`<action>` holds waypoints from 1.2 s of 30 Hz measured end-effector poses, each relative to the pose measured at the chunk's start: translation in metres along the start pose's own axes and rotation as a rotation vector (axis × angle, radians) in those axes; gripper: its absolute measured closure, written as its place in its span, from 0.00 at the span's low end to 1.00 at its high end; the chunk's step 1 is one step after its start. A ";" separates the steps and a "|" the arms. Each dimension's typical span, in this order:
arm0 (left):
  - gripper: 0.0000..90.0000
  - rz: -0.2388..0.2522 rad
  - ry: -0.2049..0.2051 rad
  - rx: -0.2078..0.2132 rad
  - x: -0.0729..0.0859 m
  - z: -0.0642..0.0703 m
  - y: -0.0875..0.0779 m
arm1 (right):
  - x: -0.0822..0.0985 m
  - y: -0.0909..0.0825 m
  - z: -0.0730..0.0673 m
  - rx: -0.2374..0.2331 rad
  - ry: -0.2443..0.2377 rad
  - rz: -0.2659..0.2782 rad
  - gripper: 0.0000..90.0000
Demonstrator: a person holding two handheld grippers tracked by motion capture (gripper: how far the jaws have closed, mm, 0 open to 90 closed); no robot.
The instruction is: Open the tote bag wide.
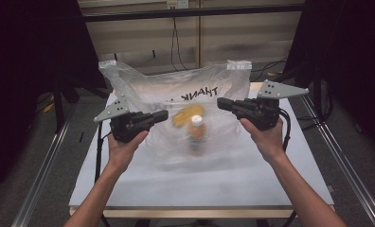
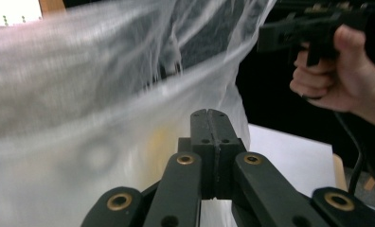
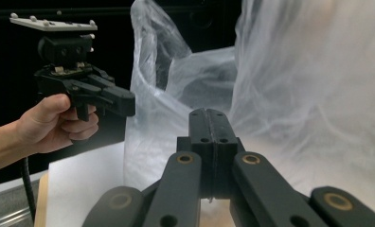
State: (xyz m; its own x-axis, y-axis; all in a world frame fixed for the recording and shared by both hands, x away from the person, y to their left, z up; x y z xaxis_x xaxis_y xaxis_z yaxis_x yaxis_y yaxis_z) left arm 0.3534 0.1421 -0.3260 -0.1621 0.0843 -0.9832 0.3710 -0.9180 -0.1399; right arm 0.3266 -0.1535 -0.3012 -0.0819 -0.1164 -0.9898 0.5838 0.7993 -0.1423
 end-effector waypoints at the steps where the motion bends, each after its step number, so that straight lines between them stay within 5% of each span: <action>1: 1.00 0.013 0.003 0.006 -0.007 0.000 0.001 | -0.002 0.001 0.001 0.001 -0.003 0.002 1.00; 7: 1.00 0.013 0.037 -0.009 -0.033 -0.006 0.014 | -0.016 0.008 0.009 0.018 -0.008 0.008 1.00; 11: 1.00 0.020 0.021 -0.047 -0.044 -0.016 0.023 | -0.022 0.016 0.012 0.032 -0.028 -0.008 1.00; 15: 1.00 -0.027 0.009 -0.068 -0.049 -0.030 0.034 | -0.024 0.022 0.017 0.040 -0.024 -0.022 1.00; 26: 1.00 -0.204 -0.017 -0.096 -0.017 -0.042 0.064 | -0.026 0.036 0.011 0.025 -0.036 -0.032 1.00; 33: 1.00 -0.270 -0.038 -0.036 0.006 -0.036 0.082 | -0.026 0.046 0.009 0.028 -0.041 -0.046 1.00; 36: 1.00 -0.306 -0.018 -0.012 0.015 -0.030 0.086 | -0.023 0.051 0.010 0.025 -0.031 -0.050 1.00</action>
State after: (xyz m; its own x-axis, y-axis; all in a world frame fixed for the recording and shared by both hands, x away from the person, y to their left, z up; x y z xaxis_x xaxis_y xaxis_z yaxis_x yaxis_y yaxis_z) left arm 0.4104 0.0760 -0.3559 -0.2841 0.3489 -0.8931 0.3137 -0.8463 -0.4305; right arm 0.3661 -0.1164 -0.2854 -0.0865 -0.1742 -0.9809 0.5998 0.7770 -0.1909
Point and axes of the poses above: each handheld gripper's, and its own axes: y roughly forward along the jaws, x roughly out of its underside, z roughly to its right, the point moved 4 cm from there along y, roughly forward along the jaws, and after that the axes turned 4 degrees about -y, right-handed, at the moved point
